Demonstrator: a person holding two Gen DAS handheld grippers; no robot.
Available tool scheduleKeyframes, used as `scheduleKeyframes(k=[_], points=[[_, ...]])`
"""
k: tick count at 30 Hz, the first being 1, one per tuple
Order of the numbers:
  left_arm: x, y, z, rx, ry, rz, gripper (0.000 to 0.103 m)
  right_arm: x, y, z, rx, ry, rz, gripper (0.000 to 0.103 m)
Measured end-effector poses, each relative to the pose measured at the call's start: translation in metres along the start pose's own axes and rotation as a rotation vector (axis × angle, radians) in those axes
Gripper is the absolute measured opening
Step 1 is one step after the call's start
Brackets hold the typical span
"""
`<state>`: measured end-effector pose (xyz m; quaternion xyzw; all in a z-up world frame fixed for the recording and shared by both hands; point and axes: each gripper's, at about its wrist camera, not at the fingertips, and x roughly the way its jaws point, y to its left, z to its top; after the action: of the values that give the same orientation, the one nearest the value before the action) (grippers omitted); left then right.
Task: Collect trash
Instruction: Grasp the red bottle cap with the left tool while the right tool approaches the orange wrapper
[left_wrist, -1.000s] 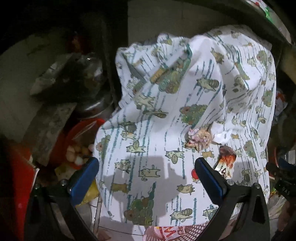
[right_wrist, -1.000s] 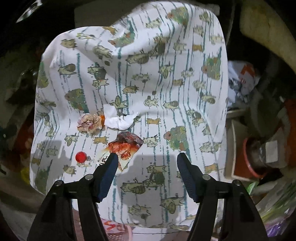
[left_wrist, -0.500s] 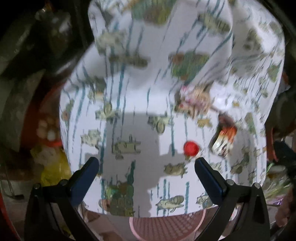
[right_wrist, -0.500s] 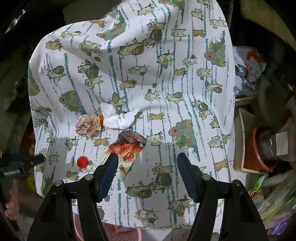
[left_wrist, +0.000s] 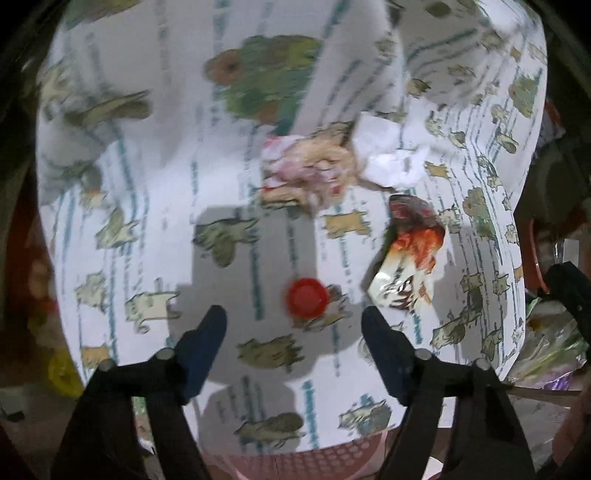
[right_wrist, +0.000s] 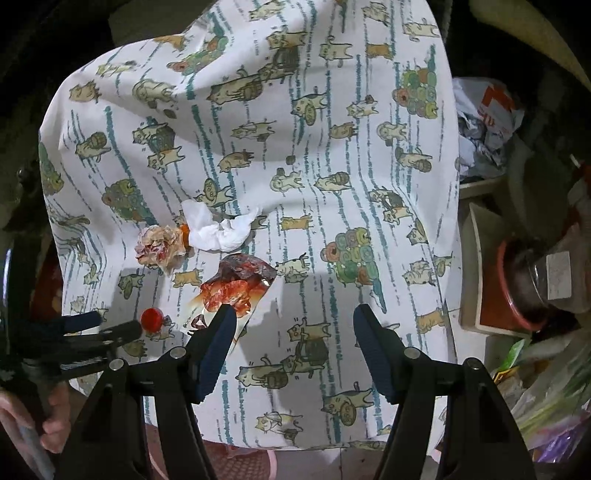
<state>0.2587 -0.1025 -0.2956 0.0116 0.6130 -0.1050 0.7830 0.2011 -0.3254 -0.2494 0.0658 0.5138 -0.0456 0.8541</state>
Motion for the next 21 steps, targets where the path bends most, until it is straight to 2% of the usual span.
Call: scheduleKeyframes(k=[5,7,9,10,11,17,21], points=[[0.023,-0.006,0.01,-0.036,0.048,-0.013,0.06,0.002,-0.017,0.0,0.029,0.012,-0.017,0.068],[0.029,-0.006,0.012,-0.054,0.048,0.011,0.052,0.003,-0.025,0.001,0.057,0.025,-0.017,0.068],[0.034,-0.006,0.014,-0.059,0.051,0.035,0.039,0.003,-0.03,0.003,0.076,0.032,-0.001,0.068],[0.036,-0.006,0.014,-0.06,0.045,0.048,0.037,0.003,-0.031,0.004,0.081,0.032,0.004,0.068],[0.036,-0.008,0.016,-0.051,0.034,0.059,0.027,0.002,-0.031,0.005,0.084,0.031,0.006,0.068],[0.037,-0.016,0.014,-0.004,0.031,0.081,0.027,-0.001,-0.026,0.006,0.068,0.04,0.027,0.068],[0.014,-0.009,0.009,-0.005,-0.01,0.097,0.027,0.002,-0.018,0.009,0.058,0.039,0.013,0.068]])
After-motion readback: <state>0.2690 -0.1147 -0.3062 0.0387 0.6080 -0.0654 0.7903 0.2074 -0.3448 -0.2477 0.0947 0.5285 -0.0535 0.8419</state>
